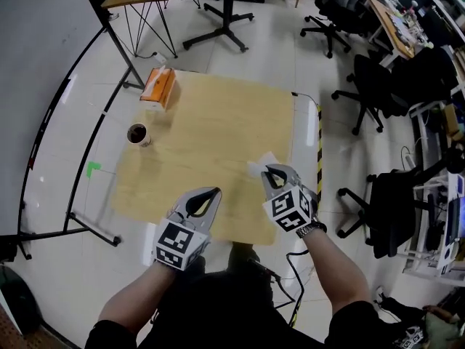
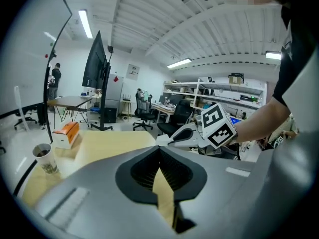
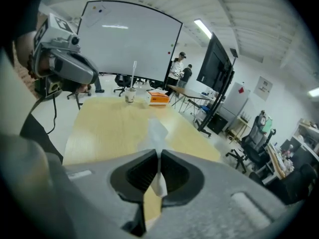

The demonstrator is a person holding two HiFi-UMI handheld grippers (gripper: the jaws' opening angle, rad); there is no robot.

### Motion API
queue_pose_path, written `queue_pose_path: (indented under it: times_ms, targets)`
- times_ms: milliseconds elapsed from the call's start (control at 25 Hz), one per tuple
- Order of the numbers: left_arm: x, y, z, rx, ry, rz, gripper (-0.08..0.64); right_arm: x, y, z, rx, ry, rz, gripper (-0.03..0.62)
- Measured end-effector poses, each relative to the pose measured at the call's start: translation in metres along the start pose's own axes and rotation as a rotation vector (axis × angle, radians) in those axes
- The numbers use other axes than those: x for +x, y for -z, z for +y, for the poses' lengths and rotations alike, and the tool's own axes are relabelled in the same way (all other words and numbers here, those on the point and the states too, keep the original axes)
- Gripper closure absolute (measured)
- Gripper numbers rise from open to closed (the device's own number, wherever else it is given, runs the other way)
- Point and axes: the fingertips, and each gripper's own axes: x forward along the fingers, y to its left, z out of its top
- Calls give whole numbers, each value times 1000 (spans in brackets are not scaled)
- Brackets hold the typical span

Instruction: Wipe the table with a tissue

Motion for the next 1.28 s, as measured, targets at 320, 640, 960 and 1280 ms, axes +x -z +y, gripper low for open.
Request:
queue_pose_path:
  times_ms: [320,640,960,1280]
  targets:
    - [58,4,-7,-66,-131,31,545,42,25,-17,-183,-188,-49,586]
    - [88,8,1,-98,-186,76,545,85,30,-20,-318,-221,-80,586]
    - [108,27,11,-138,-201,116,545,127,52,-2,-381,-323,-39,586]
    - [117,31,18,-166,-220,134,545,150,58,-18,-372,-337,-25,588]
